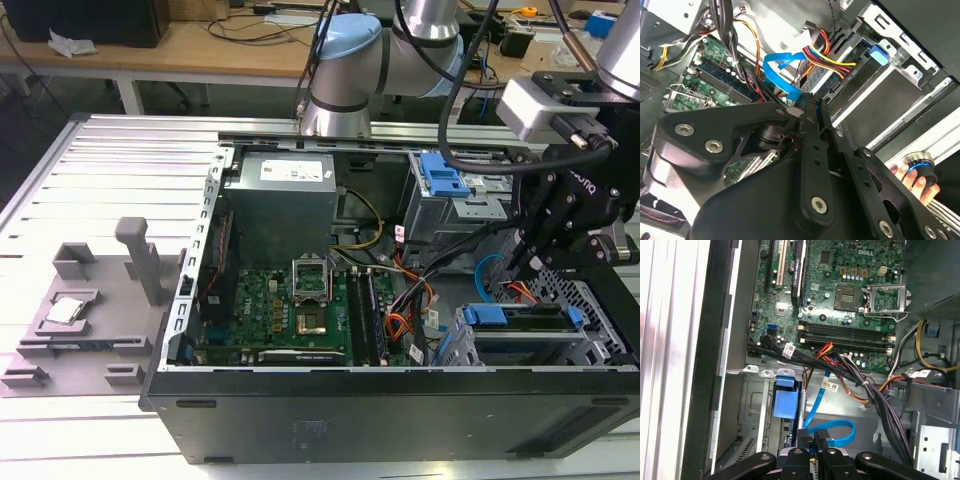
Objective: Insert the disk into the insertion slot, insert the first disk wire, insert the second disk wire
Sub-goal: 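Insert the second disk wire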
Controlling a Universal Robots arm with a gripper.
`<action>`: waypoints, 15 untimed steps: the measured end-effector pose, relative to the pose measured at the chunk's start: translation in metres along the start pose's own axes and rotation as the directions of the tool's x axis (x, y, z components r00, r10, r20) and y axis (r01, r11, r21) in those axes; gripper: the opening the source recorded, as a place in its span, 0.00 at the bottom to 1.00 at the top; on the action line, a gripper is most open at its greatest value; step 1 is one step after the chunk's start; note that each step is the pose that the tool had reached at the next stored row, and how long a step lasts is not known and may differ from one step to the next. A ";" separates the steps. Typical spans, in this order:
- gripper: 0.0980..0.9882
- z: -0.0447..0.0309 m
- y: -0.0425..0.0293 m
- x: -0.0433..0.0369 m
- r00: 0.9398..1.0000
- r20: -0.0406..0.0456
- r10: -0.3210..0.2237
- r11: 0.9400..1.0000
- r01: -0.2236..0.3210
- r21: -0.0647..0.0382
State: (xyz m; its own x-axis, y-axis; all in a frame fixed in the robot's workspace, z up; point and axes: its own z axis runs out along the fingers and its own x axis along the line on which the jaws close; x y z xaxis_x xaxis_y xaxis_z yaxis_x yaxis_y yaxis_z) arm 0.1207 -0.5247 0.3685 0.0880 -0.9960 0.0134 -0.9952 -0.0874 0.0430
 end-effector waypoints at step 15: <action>0.07 0.0090 -0.0014 0.0217 1.000 0.022 0.003 1.000 -0.003 -0.001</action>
State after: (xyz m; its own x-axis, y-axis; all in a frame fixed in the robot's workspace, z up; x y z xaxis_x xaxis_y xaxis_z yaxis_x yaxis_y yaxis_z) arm 0.1236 -0.5464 0.3597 0.0840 -0.9964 -0.0085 -0.9955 -0.0843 0.0438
